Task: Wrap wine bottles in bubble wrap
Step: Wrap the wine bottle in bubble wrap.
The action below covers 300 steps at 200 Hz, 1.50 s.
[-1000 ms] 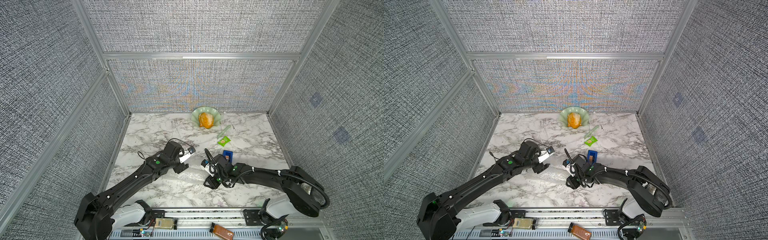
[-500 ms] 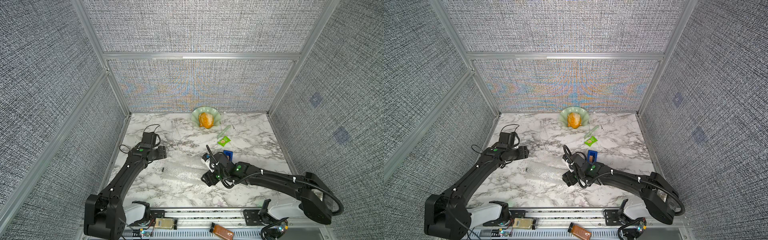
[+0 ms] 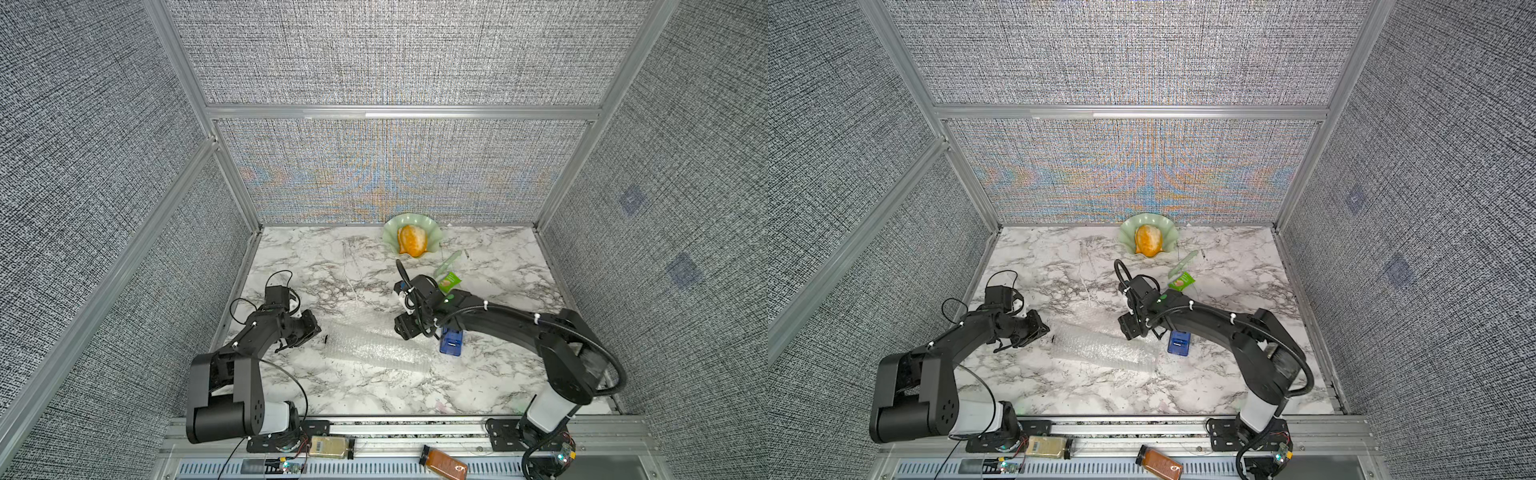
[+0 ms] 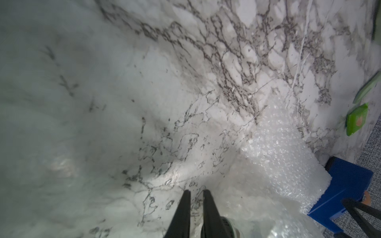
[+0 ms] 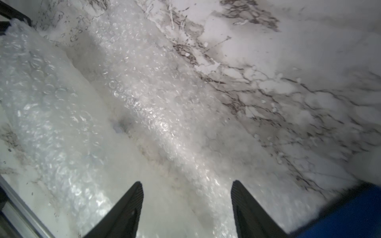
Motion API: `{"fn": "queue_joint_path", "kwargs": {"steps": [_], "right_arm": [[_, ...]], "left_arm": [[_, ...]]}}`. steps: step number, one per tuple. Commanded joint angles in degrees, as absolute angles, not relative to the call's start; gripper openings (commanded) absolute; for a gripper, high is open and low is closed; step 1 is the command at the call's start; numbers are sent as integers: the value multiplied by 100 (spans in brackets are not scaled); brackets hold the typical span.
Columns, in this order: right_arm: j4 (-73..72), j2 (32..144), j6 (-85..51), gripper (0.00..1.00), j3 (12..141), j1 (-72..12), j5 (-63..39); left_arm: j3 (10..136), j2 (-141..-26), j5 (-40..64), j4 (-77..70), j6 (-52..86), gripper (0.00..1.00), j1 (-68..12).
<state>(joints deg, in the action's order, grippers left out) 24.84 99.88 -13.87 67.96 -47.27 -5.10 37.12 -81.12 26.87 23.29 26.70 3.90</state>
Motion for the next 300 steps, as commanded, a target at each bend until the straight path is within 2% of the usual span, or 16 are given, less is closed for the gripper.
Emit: {"fn": "queue_joint_path", "kwargs": {"steps": [1,86,143,157,177,197,221,242,268,300], "right_arm": [[2751,10360,-1159,67,6991,-4711,-962],[2321,11251,-1239,61,6750,-4636,-1123],[2352,11141,-1274,61,6781,-4645,-1040],[2409,10847,-1234,67,6766,-4658,-814],[2592,10158,-919,78,6742,-4688,-126],[2843,9455,-227,83,6763,-4732,393],[3258,9010,871,88,6787,-4978,339],[3664,8964,1547,91,6795,-5590,406],[3878,9245,1666,93,6908,-6200,514],[3794,9844,1601,93,7056,-6416,587]], "left_arm": [[3670,-8298,3190,2268,2566,6,399],[3417,-8190,3577,2238,2494,1,119],[3553,-8349,3560,2488,2350,0,-210],[3635,-8299,3414,2617,2274,0,-206],[3835,-8311,3218,2870,2187,6,-164],[3987,-8435,3217,3001,2077,7,-116],[4110,-8580,3200,3045,2017,8,-98],[4231,-8628,3117,3101,1982,8,-82],[4387,-8632,3042,3198,1933,8,-57],[4476,-8694,3039,3228,1896,8,-51]]}}
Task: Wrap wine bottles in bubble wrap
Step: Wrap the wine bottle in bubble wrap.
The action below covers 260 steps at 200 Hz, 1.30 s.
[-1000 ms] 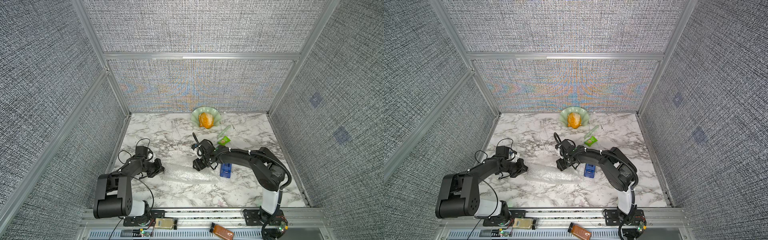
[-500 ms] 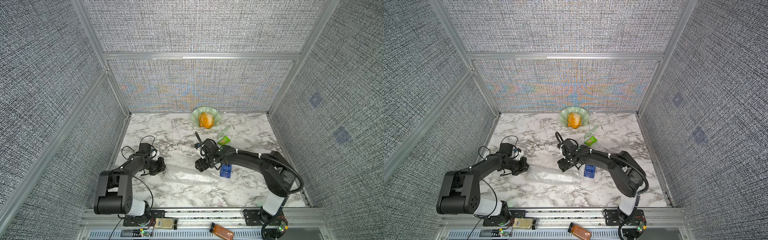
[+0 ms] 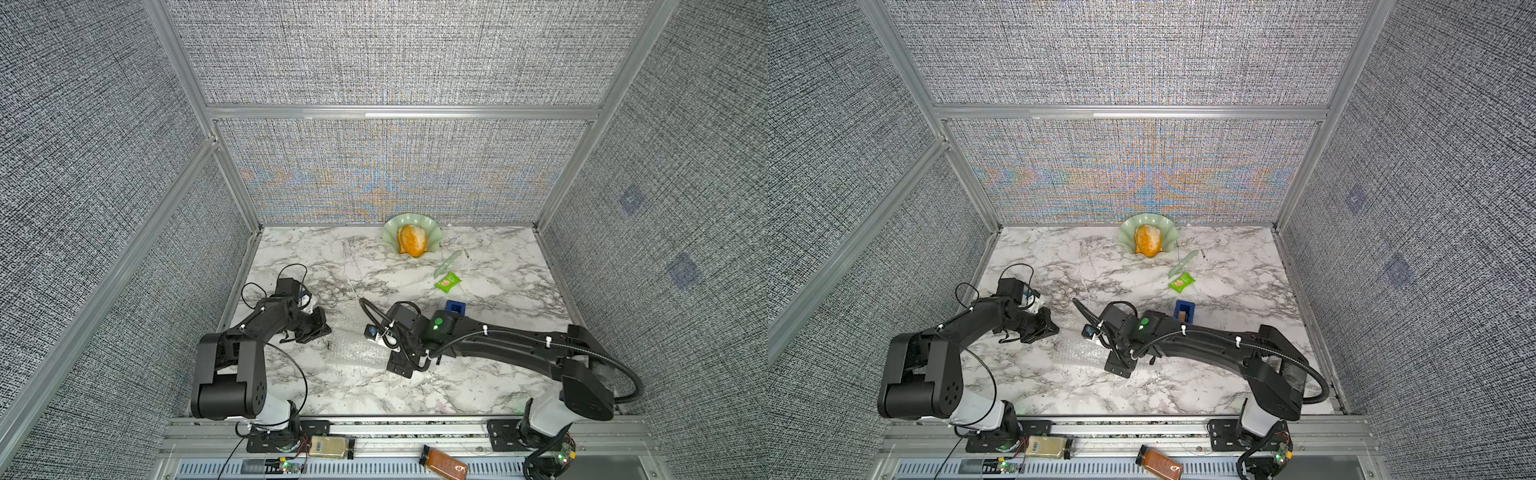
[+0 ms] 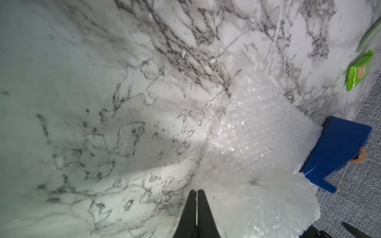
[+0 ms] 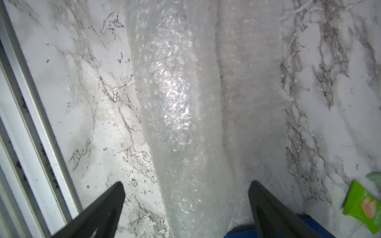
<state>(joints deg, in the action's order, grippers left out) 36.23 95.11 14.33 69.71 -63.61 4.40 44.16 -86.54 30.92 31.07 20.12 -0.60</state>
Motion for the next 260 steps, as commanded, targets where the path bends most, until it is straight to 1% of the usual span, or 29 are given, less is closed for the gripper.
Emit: {"fn": "queue_joint_path", "kwargs": {"steps": [1,17,46,72,94,109,130,149,170,181,216,246,260], "right_arm": [[3791,9866,1605,93,7061,-6416,583],[3732,10147,1584,93,7121,-6319,482],[3738,10468,1486,88,7203,-5986,-207],[3743,10615,1425,79,7155,-5764,-685],[3803,10771,1367,68,7164,-5604,-900],[3806,10878,1245,61,7156,-5444,-1140],[3715,10927,964,51,7118,-5172,-1705],[3432,10841,533,46,7011,-5007,-2116],[3084,10784,-36,45,6936,-4957,-2539],[2924,10817,-335,45,6901,-4948,-2662],[2268,10845,-1376,45,6720,-4889,-2937],[1431,10765,-2217,46,6383,-4843,-3160],[1058,10746,-2561,46,6247,-4817,-3258]], "left_arm": [[4475,-8698,3040,3227,1893,8,-48],[4509,-8719,3059,3249,1859,8,-48],[4583,-8681,3008,3355,1793,8,-48],[4640,-8533,2939,3397,1798,8,-41],[4767,-8301,2841,3477,1792,8,-38],[4856,-8038,2706,3545,1822,14,-37],[5008,-7588,2547,3636,1829,19,-55],[4971,-7175,2492,3594,1954,31,-131],[4504,-6695,2877,2949,2325,46,-485],[4176,-6460,3008,2438,2834,51,-766],[3442,-6103,2837,1245,4271,59,-1634],[2870,-5904,2843,553,4936,68,-1957],[2361,-5878,2989,-173,5511,69,-2122]]}}
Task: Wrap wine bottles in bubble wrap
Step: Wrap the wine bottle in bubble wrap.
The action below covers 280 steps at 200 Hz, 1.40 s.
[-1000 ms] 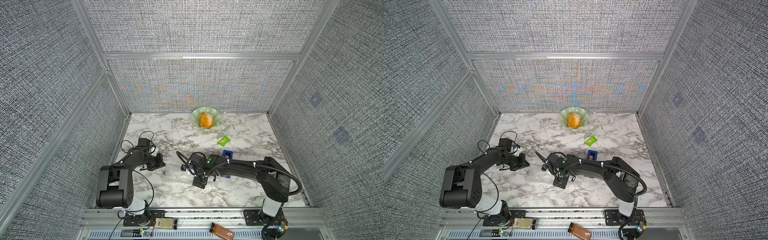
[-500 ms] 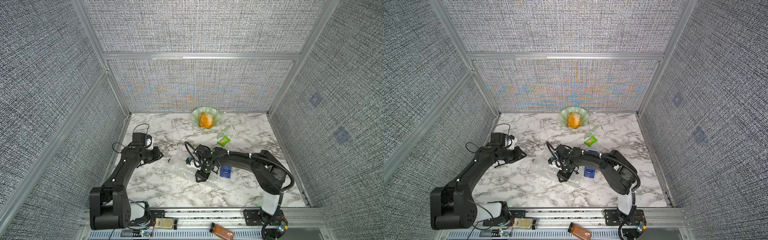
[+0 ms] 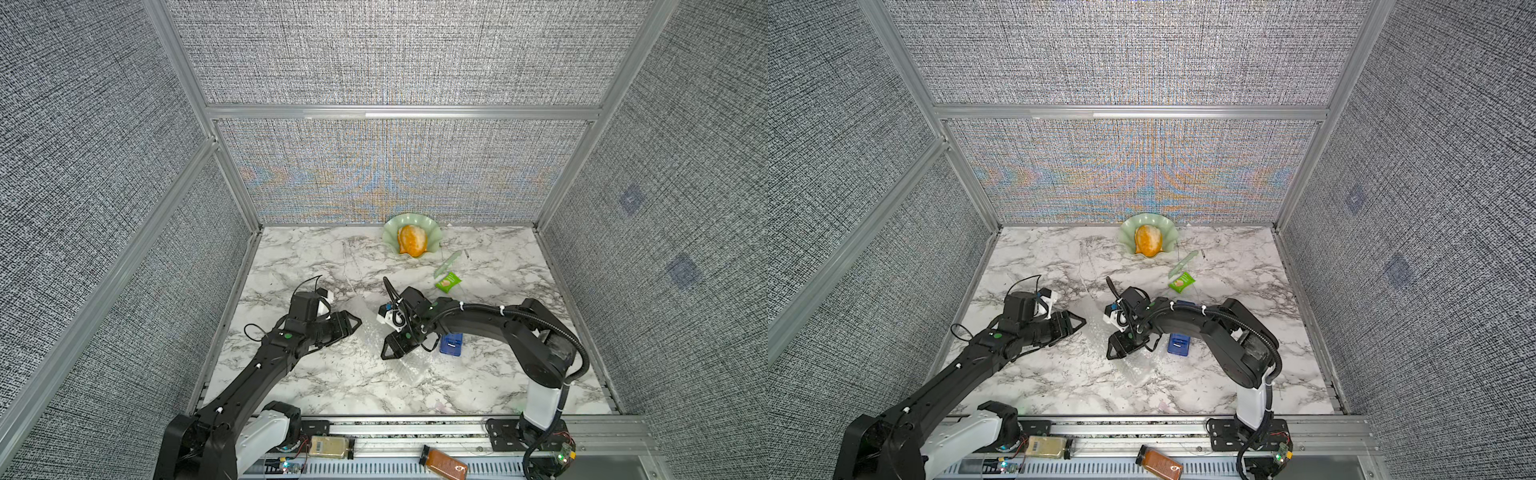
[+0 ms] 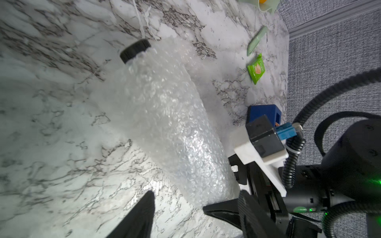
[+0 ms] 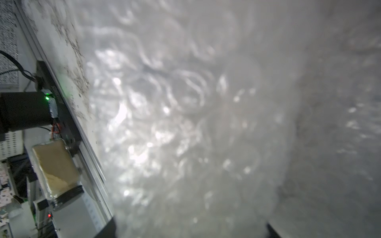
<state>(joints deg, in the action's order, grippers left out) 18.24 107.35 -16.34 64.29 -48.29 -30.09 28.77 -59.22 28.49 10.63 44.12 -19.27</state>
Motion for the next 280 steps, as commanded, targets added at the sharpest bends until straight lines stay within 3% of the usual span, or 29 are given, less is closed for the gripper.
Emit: {"fn": "queue_joint_path", "kwargs": {"steps": [1,37,97,166,230,246,264,280], "right_arm": [[1030,10743,-2590,46,6235,-4812,-3268],[-68,10674,-3416,46,5841,-4756,-3682],[-1571,10647,-4456,46,5206,-4685,-3997],[-1505,10550,-4415,46,5145,-4676,-3966],[-1603,10508,-4414,47,5131,-4676,-4005],[-1482,10468,-4381,53,5149,-4676,-3975],[-867,10274,-4119,69,5217,-4676,-3647],[-43,10039,-3725,73,5420,-4676,-3254]], "left_arm": [[2323,-5883,3006,-258,5550,69,-2142],[1928,-6387,3002,-1707,6238,69,-2769],[1644,-6871,2632,-2637,6923,65,-2821],[2469,-7764,2650,-1814,6430,67,-2831],[2937,-8330,2621,-1102,6002,53,-2830],[3087,-8390,2518,-792,5801,48,-2830],[3299,-8411,2327,-347,5547,43,-2832],[3457,-8446,2223,-29,5355,39,-2834]]}}
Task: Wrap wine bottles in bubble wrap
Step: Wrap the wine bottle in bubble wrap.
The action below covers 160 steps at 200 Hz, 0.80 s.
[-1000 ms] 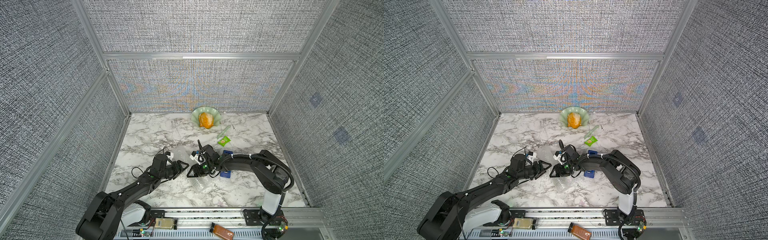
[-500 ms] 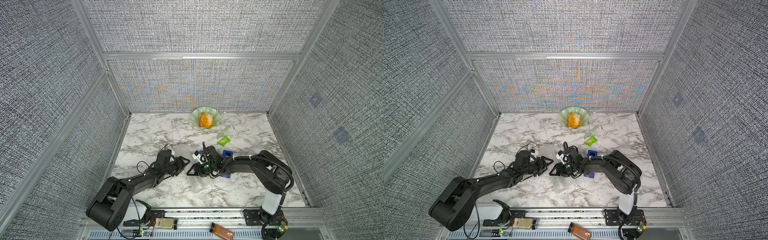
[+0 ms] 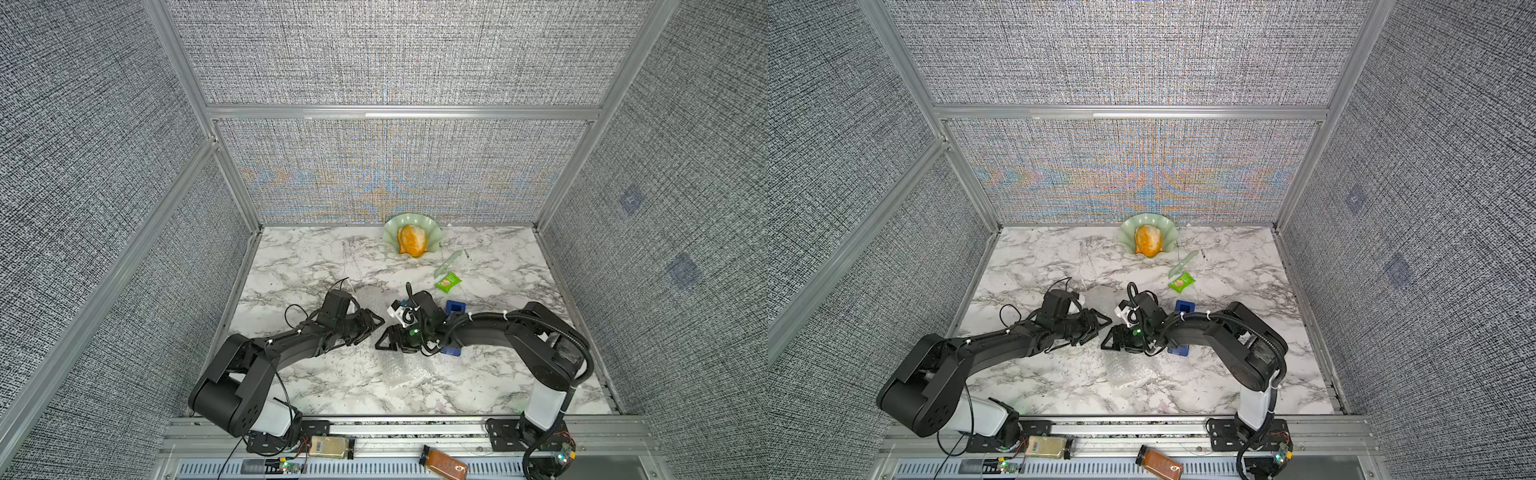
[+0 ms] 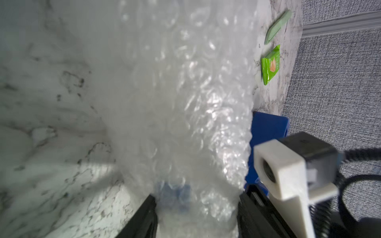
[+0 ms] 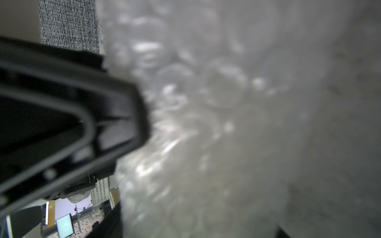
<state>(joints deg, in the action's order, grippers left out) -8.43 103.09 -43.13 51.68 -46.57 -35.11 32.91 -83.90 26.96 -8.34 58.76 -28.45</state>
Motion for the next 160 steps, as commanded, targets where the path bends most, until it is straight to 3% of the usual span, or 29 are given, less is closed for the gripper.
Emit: {"fn": "queue_joint_path", "kwargs": {"steps": [1,21,58,89,160], "right_arm": [[14,10020,-3695,73,5448,-4676,-3222],[922,9734,-3287,80,5690,-4676,-2749],[1883,9324,-2903,81,5830,-4658,-2189],[2064,9184,-2931,81,5720,-4491,-2128],[2016,10036,-3113,76,5832,-4193,-1941]], "left_arm": [[3469,-8446,2219,-14,5345,39,-2832],[3645,-8527,2124,350,5117,37,-2831],[3834,-8579,1979,752,4865,29,-2830],[3898,-8633,2012,825,4759,28,-2832],[4313,-8662,2030,1360,4390,13,-2830]]}}
